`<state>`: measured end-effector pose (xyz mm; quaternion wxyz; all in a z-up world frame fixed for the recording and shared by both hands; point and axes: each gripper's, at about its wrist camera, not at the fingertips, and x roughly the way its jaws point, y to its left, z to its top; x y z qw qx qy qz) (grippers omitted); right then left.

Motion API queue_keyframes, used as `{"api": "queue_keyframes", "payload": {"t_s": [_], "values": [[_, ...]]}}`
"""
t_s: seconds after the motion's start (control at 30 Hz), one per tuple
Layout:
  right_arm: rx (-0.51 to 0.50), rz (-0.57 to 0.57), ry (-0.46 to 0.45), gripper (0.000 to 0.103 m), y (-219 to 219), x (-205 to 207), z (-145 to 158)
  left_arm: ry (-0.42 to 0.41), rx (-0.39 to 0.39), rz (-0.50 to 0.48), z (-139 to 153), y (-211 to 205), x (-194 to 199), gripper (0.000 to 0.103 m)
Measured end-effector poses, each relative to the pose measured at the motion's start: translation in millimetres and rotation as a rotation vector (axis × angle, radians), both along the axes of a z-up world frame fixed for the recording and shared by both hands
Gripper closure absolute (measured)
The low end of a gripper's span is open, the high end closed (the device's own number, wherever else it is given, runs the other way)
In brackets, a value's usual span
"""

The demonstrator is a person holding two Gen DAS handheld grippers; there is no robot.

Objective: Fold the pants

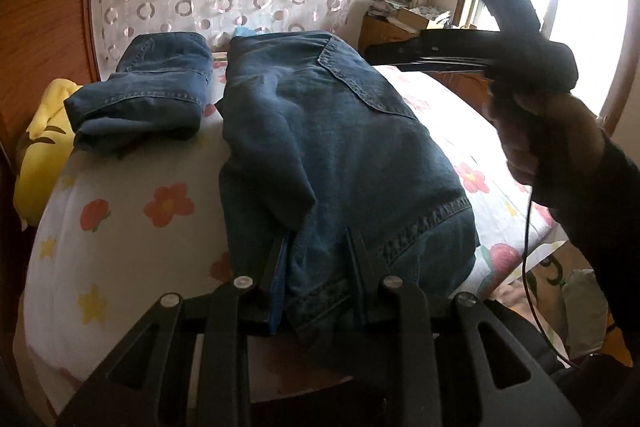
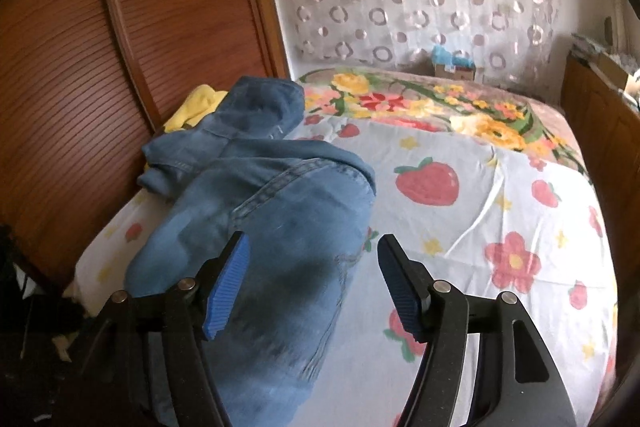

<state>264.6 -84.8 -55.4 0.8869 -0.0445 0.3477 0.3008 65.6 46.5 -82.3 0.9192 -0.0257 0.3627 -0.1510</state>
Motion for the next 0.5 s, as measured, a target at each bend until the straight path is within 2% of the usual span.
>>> {"api": "queue_keyframes", "payload": {"t_s": [0.23,0.3,0.5], "values": [[0.017,0.018,0.071,0.031,9,16,-16,-0.001,-0.024,0.002,7,8,-2,0.077],[0.020,0.027,0.084,0.027,10,17,-19,-0.006,-0.029,0.001,11,9,-1,0.077],[-0.005,0.042,0.104,0.022,15,24,-26,-0.073,-0.027,0.000,40,16,9,0.077]]}}
